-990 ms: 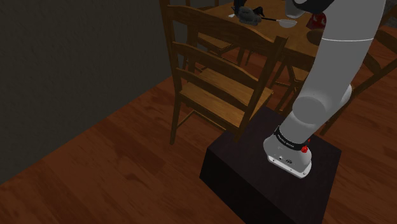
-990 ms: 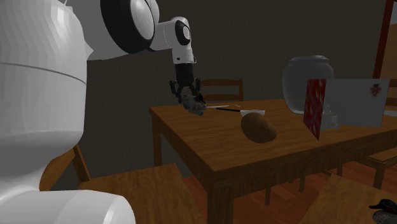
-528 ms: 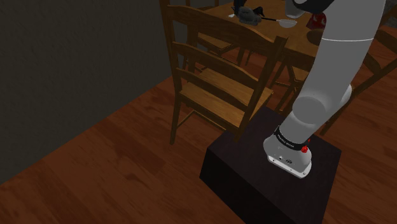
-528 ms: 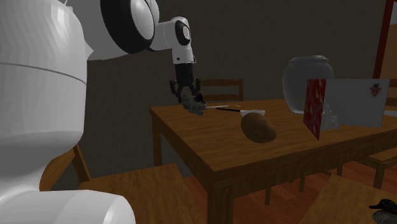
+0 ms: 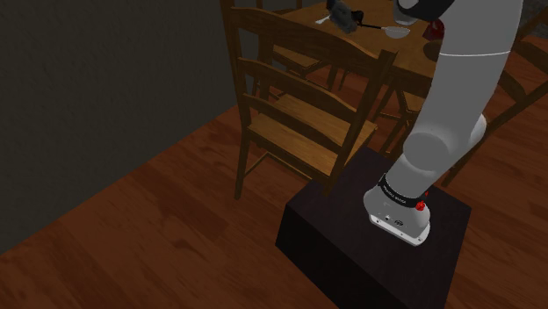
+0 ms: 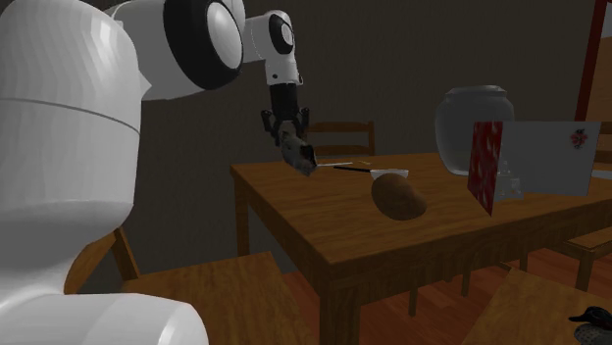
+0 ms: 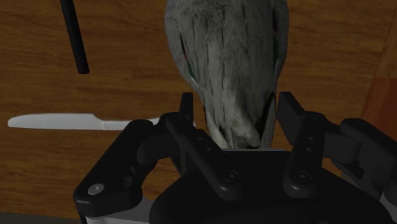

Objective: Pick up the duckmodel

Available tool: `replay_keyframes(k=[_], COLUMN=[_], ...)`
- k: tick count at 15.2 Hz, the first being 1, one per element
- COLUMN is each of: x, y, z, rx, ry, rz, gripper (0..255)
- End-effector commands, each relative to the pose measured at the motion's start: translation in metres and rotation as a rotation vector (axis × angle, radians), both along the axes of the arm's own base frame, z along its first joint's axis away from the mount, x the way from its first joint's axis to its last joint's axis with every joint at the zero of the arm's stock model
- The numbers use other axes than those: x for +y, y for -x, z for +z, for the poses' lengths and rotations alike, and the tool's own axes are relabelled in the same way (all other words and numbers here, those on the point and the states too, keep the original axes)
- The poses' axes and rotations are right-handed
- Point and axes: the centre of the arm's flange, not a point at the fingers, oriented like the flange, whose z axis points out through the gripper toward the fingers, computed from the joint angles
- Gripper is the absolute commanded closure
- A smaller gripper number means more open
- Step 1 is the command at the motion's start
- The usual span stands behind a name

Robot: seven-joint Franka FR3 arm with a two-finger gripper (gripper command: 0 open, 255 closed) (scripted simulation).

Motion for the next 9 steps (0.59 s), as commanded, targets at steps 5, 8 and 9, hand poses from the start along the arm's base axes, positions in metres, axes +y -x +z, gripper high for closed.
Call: replay_keyframes(k=[5, 8, 9], x=[0.0, 0.0, 0.0], y=[0.0, 0.0, 0.0], z=[0.031, 0.043, 0.042], rx=[0.0, 0.0, 0.0], ry=[0.0, 0.0, 0.0], rz=[0.0, 0.0, 0.0], gripper=[255, 255, 255])
